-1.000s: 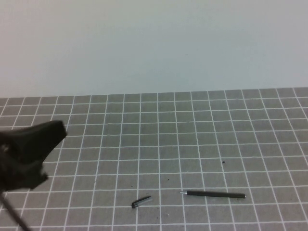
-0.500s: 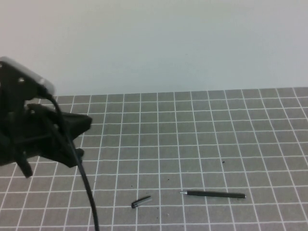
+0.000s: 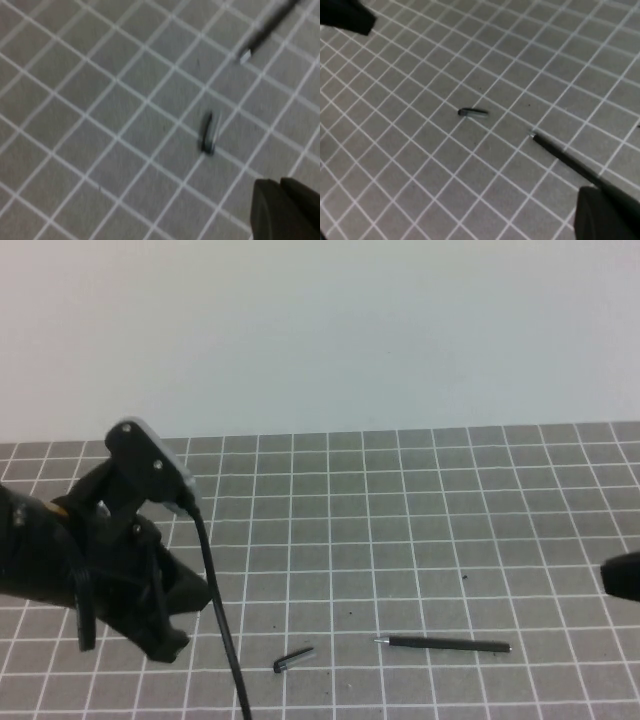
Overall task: Cap the pen
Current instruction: Put the cap on the pen
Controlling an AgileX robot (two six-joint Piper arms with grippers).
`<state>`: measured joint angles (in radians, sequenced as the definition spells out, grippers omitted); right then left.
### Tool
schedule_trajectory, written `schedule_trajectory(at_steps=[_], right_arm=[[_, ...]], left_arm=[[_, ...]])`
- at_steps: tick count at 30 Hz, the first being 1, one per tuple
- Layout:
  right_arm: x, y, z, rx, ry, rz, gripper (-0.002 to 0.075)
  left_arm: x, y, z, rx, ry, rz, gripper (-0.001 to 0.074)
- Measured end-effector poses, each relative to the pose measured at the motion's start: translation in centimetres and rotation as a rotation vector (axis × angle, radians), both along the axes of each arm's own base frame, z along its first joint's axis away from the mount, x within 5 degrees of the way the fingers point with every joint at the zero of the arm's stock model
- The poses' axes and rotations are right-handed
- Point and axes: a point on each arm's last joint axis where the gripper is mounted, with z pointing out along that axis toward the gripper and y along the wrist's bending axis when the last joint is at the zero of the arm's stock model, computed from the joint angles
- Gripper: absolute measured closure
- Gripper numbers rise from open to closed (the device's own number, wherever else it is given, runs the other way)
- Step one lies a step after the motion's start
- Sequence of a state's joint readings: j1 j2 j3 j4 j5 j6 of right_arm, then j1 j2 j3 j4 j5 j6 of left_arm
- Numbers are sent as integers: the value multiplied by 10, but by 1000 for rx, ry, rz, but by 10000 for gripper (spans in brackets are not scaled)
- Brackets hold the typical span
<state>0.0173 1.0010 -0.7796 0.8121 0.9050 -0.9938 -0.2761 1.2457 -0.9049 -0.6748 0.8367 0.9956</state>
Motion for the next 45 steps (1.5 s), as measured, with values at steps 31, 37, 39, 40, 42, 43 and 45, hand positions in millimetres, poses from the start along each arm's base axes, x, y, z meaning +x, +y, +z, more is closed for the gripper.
schedule_trajectory(at_steps=[31, 37, 39, 40, 42, 43, 45], right_arm=[[20, 49, -8, -125, 133, 291, 729], [20, 49, -8, -125, 135, 291, 729], [20, 49, -8, -125, 135, 291, 729], [20, 49, -8, -125, 135, 291, 729], [20, 49, -8, -125, 135, 291, 729], [20, 49, -8, -125, 135, 291, 729], [20, 49, -8, -125, 135, 291, 729]], left_arm=[[50, -84, -54, 349, 91, -190, 728], [52, -104, -64, 392, 87, -238, 670], [56, -106, -71, 398, 107, -215, 643], [58, -107, -75, 404, 116, -215, 626], [61, -109, -83, 422, 131, -219, 586], [62, -109, -89, 437, 138, -224, 570], [65, -108, -97, 472, 143, -237, 542]])
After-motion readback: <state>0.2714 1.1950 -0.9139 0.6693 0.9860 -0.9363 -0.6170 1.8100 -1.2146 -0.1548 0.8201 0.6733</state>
